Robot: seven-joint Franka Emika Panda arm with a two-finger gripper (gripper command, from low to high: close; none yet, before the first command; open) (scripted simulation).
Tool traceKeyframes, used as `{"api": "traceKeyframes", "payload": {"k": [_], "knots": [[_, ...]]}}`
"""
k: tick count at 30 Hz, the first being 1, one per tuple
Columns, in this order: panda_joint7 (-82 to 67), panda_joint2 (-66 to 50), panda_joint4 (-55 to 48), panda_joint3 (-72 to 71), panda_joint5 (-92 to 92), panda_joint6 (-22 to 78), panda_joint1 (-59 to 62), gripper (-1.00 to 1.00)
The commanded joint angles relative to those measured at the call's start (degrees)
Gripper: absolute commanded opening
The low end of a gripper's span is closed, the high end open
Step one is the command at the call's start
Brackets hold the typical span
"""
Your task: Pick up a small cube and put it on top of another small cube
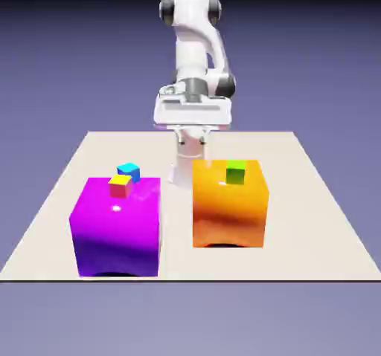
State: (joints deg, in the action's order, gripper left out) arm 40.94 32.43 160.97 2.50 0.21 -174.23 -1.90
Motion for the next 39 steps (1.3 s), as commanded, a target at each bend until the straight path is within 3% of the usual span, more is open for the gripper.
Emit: {"api": "traceKeyframes", "payload": {"k": [1, 35, 39], "knots": [[-1.27, -0.18, -0.02, 2.08, 0.17, -0.19, -1.02, 0.00], [-40.64, -11.95, -4.24, 72.06, 15.23, -3.23, -19.70, 0.00], [-46.52, -11.55, -3.41, 80.36, 14.02, -4.46, -26.40, 0.00]]}}
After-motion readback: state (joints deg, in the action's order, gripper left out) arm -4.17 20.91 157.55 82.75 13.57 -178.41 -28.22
